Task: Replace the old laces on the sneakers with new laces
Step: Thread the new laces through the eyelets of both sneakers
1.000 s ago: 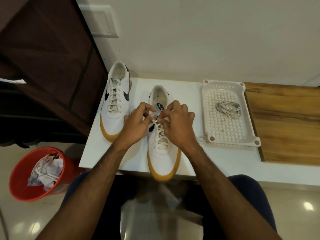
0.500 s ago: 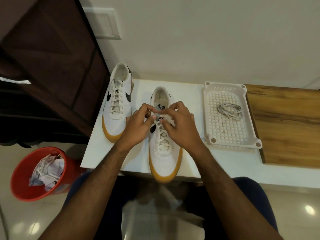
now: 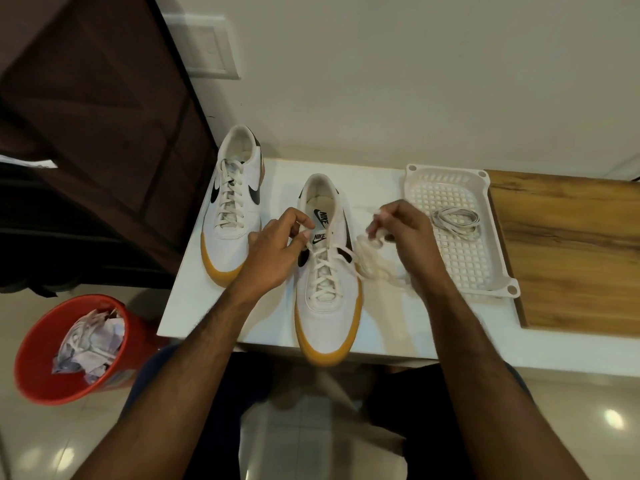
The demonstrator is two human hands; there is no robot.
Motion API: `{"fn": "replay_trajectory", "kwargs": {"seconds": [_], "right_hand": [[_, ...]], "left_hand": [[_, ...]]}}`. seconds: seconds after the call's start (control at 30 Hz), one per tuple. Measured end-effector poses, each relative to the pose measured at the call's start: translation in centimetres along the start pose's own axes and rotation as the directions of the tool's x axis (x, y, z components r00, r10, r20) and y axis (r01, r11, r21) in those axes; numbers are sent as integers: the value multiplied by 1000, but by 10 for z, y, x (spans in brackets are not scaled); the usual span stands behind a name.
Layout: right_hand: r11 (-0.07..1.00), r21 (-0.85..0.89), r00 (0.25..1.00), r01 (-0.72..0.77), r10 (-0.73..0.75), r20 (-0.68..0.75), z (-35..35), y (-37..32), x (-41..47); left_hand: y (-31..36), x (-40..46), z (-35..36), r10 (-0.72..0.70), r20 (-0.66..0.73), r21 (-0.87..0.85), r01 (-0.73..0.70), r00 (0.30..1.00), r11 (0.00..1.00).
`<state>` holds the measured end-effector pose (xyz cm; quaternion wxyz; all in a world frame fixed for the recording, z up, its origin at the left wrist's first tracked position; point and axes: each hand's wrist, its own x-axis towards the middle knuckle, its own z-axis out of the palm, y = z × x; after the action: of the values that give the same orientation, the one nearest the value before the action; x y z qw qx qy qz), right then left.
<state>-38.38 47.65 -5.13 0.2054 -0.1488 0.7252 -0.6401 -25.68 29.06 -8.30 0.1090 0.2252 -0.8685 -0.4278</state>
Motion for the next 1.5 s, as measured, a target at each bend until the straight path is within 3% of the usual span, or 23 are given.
{"fn": "replay_trajectory", "kwargs": {"seconds": [0.07,0.13,0.2,0.27,0.4,0.5,0.57,0.7,0.9,1.0,1.07,1.17,1.27,1.37,1.43,1.5], "right_hand": [[995,-24,975,-99,102,200,-10,-2,-6],[971,-208,938,-119,179,297,-15,0,-9],[896,-439,953,-66,187,238,-13,3,-10],[818,-575,987,21,73,141,-8,9,-9],[843,-485,967,232,-148,207,15,14,-7],[798,-510,933,321,-175,314,33,19,-6],[762,-553,932,337,-188,310,41,24,-4],[685,-628,930,368,-273,248,44,25,-3],[785,-563,966,259,-201,163,35,20,-3],[885,-444,988,139,-95,120,31,19,-2],[910,-402,992,104,-66,109,26,18,-1],[939,-335,992,73,-35,119,24,15,-1],[924,-371,988,93,-40,146,27,18,0],[904,-397,981,158,-98,169,30,20,-2],[904,-390,978,176,-116,173,31,19,-2],[910,-378,979,170,-111,173,31,18,-3]], "left_hand": [[1,1,4,54,1,97,-53,999,994],[2,1,6,113,-25,177,-107,993,978],[3,0,5,181,-66,264,-157,981,952],[5,-2,4,226,-59,345,-192,972,919],[11,-4,14,252,-4,452,-223,968,863],[13,-5,21,233,-47,463,-186,971,866],[12,-6,24,229,-70,452,-174,971,875],[9,-6,26,183,-103,316,-142,978,938],[13,-6,26,29,-135,-96,-42,990,994],[13,-7,18,-111,-64,-381,78,992,921],[15,-8,10,-189,49,-591,181,981,786],[11,-3,3,-221,179,-655,284,959,701],[9,-1,2,-180,112,-539,212,977,815],[9,-6,7,67,-18,-213,-69,998,975],[9,-6,10,237,-40,61,-234,971,970],[10,-5,15,369,-30,350,-336,929,875]]}}
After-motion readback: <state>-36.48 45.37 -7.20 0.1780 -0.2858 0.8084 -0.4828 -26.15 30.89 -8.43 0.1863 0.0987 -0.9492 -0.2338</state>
